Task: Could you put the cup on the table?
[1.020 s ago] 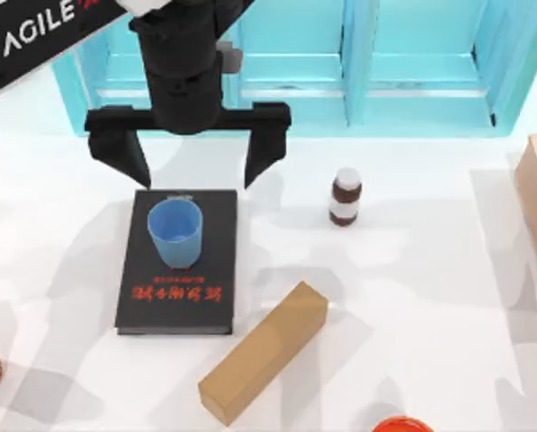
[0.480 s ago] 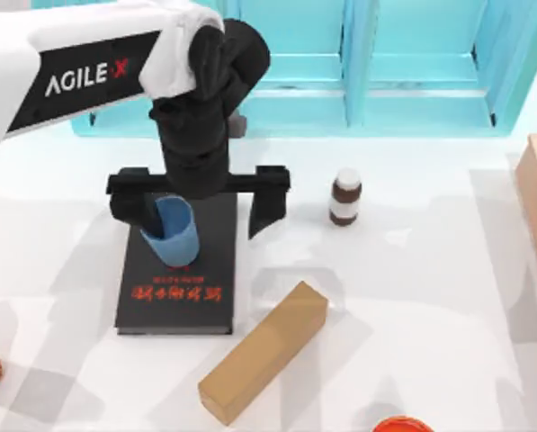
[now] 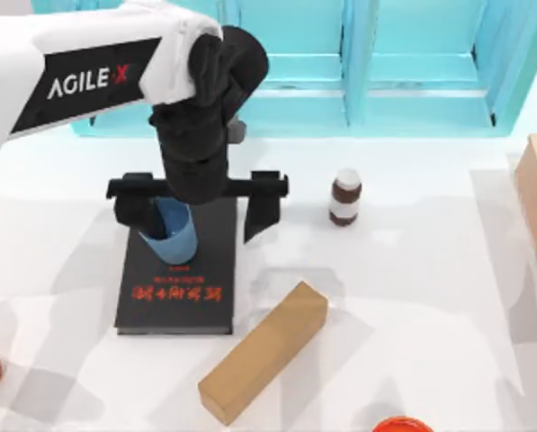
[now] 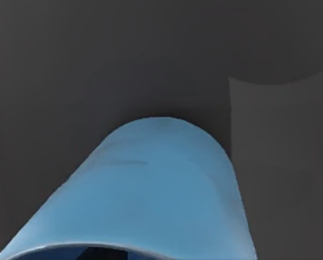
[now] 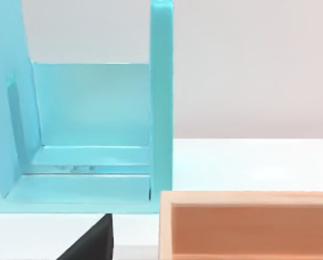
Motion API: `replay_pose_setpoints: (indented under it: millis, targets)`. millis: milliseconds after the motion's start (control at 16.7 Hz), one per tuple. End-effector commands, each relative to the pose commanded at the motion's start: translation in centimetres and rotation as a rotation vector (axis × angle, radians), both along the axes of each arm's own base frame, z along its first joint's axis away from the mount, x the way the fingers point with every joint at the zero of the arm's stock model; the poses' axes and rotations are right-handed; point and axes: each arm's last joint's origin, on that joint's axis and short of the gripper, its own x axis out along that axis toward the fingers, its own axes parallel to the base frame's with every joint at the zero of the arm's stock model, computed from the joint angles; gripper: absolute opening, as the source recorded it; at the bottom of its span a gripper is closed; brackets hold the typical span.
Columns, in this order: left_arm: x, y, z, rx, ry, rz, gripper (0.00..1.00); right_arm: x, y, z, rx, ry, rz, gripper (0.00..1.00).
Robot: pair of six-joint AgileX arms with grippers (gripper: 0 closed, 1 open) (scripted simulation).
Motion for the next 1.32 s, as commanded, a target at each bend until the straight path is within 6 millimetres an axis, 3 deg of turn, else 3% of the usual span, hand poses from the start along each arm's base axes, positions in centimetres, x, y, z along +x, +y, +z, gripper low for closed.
replay_pose_setpoints:
  millis: [600, 1200, 1320]
  targets:
    - [0.0, 0.0, 0.0, 0.000, 0.000, 0.000, 0.02, 0.0, 0.0, 0.0, 0.000, 0.000, 0.000, 1.00]
    - [0.0, -0.1, 0.2, -0.001, -0.002, -0.002, 0.00, 0.0, 0.0, 0.0, 0.000, 0.000, 0.000, 1.00]
    - [0.1, -0.2, 1.3, -0.004, -0.007, -0.001, 0.00, 0.0, 0.0, 0.0, 0.000, 0.000, 0.000, 1.00]
